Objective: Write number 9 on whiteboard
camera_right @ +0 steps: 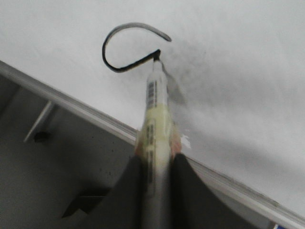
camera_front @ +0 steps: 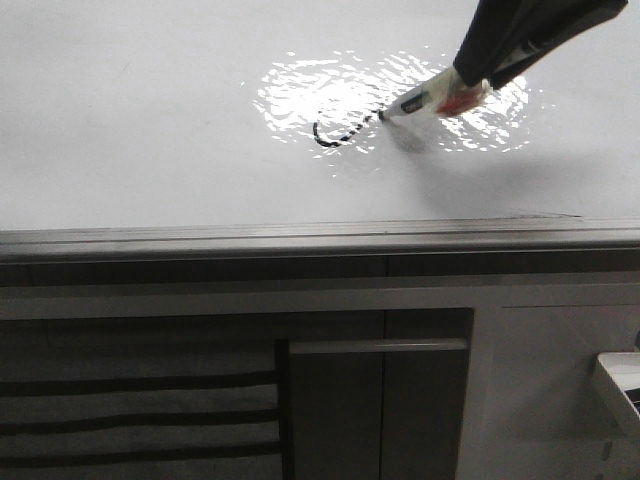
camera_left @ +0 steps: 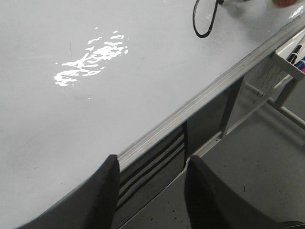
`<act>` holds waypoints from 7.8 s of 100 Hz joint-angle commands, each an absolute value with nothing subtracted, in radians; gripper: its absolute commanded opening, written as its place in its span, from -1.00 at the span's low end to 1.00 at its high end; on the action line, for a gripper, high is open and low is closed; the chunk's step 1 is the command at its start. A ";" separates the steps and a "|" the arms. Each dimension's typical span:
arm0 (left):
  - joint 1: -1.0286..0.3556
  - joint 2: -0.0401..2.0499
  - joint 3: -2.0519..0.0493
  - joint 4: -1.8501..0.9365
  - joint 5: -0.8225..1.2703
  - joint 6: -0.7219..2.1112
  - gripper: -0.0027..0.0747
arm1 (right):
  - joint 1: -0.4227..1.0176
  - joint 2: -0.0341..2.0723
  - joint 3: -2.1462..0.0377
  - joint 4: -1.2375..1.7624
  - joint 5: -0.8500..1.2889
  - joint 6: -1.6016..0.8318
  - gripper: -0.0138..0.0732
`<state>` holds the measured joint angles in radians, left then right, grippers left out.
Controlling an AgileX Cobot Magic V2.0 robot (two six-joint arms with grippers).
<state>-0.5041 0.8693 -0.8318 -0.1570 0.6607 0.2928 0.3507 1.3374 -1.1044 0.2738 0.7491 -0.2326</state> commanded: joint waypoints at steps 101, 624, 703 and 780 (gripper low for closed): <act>-0.854 1.381 -1.245 -0.519 0.726 0.965 -0.17 | 0.435 1.146 -1.193 0.394 1.107 -0.935 -0.80; -0.174 0.372 -0.342 0.022 0.222 -0.046 -0.98 | 0.153 0.471 -0.560 0.154 0.558 -0.183 -0.85; -0.054 -0.033 0.022 -0.012 0.000 0.054 -0.98 | 0.153 0.471 -0.560 0.154 0.557 -0.183 -0.85; -0.054 -0.033 0.022 -0.012 0.000 0.054 -0.98 | 0.039 0.174 -0.291 0.191 0.222 -0.185 -0.85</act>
